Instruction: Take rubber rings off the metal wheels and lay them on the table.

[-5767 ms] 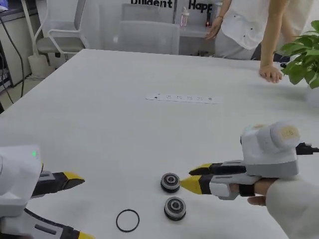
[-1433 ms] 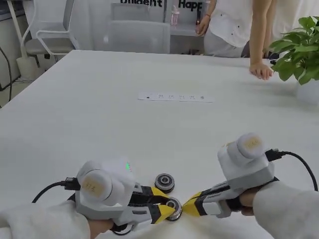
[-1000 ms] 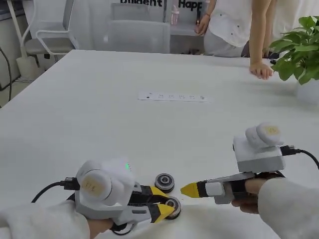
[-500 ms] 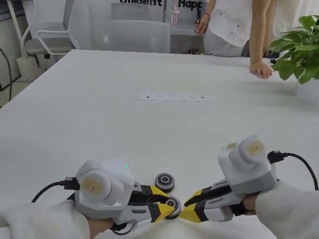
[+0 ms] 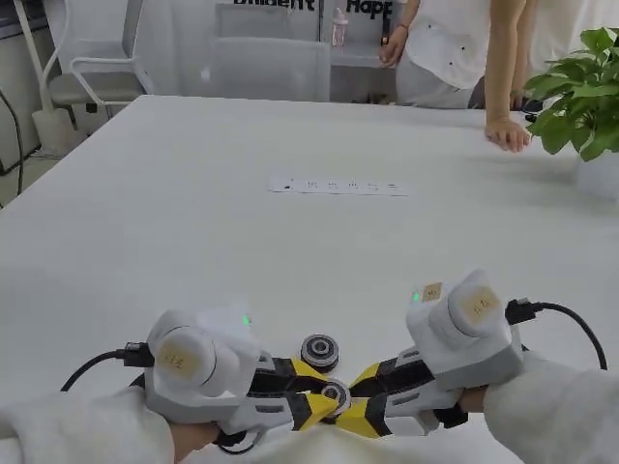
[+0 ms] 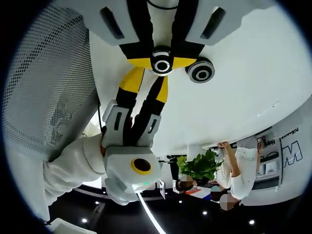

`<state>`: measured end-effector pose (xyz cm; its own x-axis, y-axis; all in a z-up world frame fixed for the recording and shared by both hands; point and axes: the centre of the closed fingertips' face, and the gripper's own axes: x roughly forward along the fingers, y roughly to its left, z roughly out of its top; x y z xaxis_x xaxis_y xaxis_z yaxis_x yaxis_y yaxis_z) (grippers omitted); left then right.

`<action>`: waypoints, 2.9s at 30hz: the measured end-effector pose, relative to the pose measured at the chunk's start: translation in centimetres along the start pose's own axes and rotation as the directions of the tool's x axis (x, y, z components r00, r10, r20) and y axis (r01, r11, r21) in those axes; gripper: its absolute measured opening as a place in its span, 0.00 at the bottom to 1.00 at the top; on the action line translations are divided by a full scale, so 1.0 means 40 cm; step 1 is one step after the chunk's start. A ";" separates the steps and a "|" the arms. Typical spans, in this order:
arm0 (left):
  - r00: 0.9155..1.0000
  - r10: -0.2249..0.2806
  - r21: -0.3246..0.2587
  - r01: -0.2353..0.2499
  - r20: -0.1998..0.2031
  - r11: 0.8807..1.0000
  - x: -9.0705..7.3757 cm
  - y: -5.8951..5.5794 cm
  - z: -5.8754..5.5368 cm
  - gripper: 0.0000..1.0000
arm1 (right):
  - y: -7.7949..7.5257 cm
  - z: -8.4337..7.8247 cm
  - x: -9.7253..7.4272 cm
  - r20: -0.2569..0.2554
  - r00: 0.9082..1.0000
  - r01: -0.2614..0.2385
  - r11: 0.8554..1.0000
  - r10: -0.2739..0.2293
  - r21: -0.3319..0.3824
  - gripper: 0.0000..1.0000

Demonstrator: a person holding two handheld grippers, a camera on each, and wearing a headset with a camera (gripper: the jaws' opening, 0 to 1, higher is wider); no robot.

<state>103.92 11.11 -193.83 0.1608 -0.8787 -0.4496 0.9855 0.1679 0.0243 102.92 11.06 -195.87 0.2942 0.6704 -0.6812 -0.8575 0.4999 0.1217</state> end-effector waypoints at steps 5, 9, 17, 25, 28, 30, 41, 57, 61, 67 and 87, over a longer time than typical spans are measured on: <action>1.000 0.002 -0.005 -0.002 0.001 1.000 -0.003 0.002 -0.001 0.08 | -0.008 -0.010 -0.009 -0.017 1.000 0.015 1.000 -0.015 -0.018 0.00; 1.000 0.005 -0.008 -0.005 0.004 1.000 -0.003 0.001 0.000 0.08 | -0.004 -0.009 -0.007 -0.020 1.000 0.006 1.000 -0.007 -0.027 0.00; 1.000 0.008 -0.010 -0.008 0.002 1.000 -0.004 0.003 -0.001 0.08 | -0.022 -0.013 -0.009 -0.040 0.999 0.029 0.980 -0.022 0.196 0.00; 1.000 0.010 -0.012 -0.010 0.001 1.000 -0.005 0.004 -0.002 0.07 | -0.035 -0.017 -0.009 -0.052 0.998 0.047 0.918 -0.029 0.394 0.00; 1.000 0.010 -0.012 -0.010 0.001 1.000 -0.006 0.004 -0.002 0.07 | -0.039 -0.015 -0.010 -0.036 0.999 0.037 0.897 -0.024 0.441 0.00; 1.000 0.011 -0.011 -0.011 0.001 1.000 -0.006 0.004 -0.002 0.07 | -0.040 -0.011 -0.013 -0.016 1.000 0.027 0.858 -0.021 0.513 0.00; 1.000 0.006 0.001 -0.006 -0.004 1.000 -0.006 0.006 -0.004 0.07 | -0.031 0.021 -0.025 0.079 0.997 -0.047 0.840 0.004 0.540 0.00; 1.000 0.009 -0.001 -0.009 -0.007 1.000 -0.006 0.008 -0.005 0.07 | -0.024 0.035 -0.026 0.096 0.995 -0.061 0.837 0.010 0.544 0.00; 1.000 0.009 -0.001 -0.009 -0.007 1.000 -0.006 0.008 -0.005 0.08 | -0.021 0.039 -0.025 0.098 0.995 -0.065 0.839 0.014 0.540 0.00; 1.000 0.008 -0.002 -0.008 -0.006 1.000 -0.006 0.008 -0.005 0.08 | -0.012 0.044 -0.021 0.099 0.995 -0.075 0.847 0.027 0.527 0.00; 1.000 0.009 -0.003 -0.009 -0.005 1.000 -0.008 0.010 -0.005 0.08 | -0.005 0.061 -0.022 0.129 0.991 -0.105 0.847 0.043 0.521 0.00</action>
<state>104.25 11.53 -193.88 0.1699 -0.8749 -0.4536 0.9838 0.1776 0.0259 103.85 11.73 -193.54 0.3088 0.7565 -0.5765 -0.5375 0.6389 0.5504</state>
